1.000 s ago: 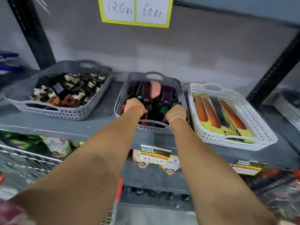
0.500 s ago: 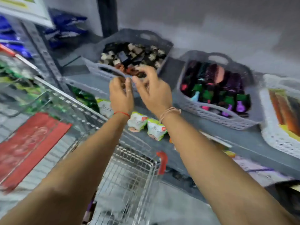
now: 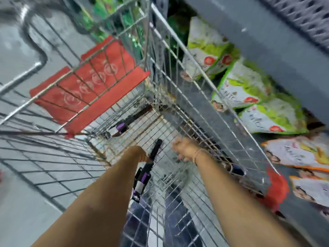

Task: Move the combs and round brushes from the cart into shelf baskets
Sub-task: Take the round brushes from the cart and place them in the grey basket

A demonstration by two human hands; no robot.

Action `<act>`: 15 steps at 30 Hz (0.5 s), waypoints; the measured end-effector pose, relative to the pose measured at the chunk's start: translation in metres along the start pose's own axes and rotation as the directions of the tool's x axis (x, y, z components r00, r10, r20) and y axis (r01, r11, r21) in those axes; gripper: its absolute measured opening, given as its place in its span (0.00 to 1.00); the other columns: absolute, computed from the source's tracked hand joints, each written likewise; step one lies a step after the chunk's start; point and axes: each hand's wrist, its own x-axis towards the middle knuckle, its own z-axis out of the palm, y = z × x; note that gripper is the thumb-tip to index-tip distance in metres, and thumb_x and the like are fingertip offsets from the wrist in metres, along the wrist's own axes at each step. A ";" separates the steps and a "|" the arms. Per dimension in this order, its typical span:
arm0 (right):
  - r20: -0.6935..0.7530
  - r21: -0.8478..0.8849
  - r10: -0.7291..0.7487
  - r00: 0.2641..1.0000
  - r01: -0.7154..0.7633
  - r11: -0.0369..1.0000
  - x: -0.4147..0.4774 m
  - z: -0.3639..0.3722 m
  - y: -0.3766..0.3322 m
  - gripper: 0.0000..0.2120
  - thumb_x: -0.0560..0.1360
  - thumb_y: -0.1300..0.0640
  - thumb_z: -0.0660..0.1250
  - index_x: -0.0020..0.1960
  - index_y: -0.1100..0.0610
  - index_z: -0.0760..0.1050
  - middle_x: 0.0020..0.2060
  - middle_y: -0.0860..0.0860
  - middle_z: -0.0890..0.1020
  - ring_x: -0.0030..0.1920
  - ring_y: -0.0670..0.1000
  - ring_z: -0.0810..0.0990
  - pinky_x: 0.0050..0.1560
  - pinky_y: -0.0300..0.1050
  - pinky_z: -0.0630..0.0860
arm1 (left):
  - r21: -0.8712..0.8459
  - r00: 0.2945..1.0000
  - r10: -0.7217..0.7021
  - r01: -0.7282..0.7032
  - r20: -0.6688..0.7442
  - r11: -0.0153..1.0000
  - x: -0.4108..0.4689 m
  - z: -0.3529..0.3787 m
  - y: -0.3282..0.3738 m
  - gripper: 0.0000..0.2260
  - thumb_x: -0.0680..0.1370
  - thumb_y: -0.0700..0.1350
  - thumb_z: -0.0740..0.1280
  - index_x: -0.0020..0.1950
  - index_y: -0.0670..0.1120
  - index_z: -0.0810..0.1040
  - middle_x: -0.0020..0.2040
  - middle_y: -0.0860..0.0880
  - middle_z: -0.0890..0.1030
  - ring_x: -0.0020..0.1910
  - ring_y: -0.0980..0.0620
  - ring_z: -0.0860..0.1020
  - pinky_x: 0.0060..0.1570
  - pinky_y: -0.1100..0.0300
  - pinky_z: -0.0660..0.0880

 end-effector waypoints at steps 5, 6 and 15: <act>-0.071 -0.093 -0.020 0.997 0.014 0.996 0.047 0.017 0.017 0.10 0.77 0.61 0.61 0.51 0.66 0.77 0.50 0.59 0.76 0.51 0.55 0.77 0.41 0.36 0.78 | -0.126 0.932 0.115 -0.075 0.344 0.989 0.025 0.033 -0.021 0.10 0.77 0.42 0.65 0.55 0.38 0.77 0.45 0.46 0.79 0.42 0.51 0.77 0.40 0.66 0.74; -0.175 -0.122 -0.054 0.983 0.032 0.992 0.052 0.016 0.015 0.11 0.77 0.60 0.60 0.52 0.64 0.77 0.49 0.59 0.79 0.51 0.57 0.78 0.45 0.42 0.79 | -0.394 0.925 0.184 -0.041 0.333 0.918 0.027 0.036 -0.026 0.03 0.76 0.37 0.64 0.47 0.39 0.77 0.36 0.47 0.80 0.33 0.51 0.78 0.38 0.63 0.73; -0.160 -0.773 -0.654 0.739 0.318 0.549 0.106 0.034 -0.094 0.15 0.77 0.59 0.58 0.63 0.57 0.70 0.65 0.57 0.72 0.61 0.58 0.73 0.49 0.48 0.73 | -0.890 0.971 -0.218 -0.012 0.099 -0.456 0.062 0.028 -0.021 0.07 0.78 0.41 0.58 0.45 0.38 0.72 0.39 0.37 0.75 0.29 0.51 0.80 0.33 0.61 0.80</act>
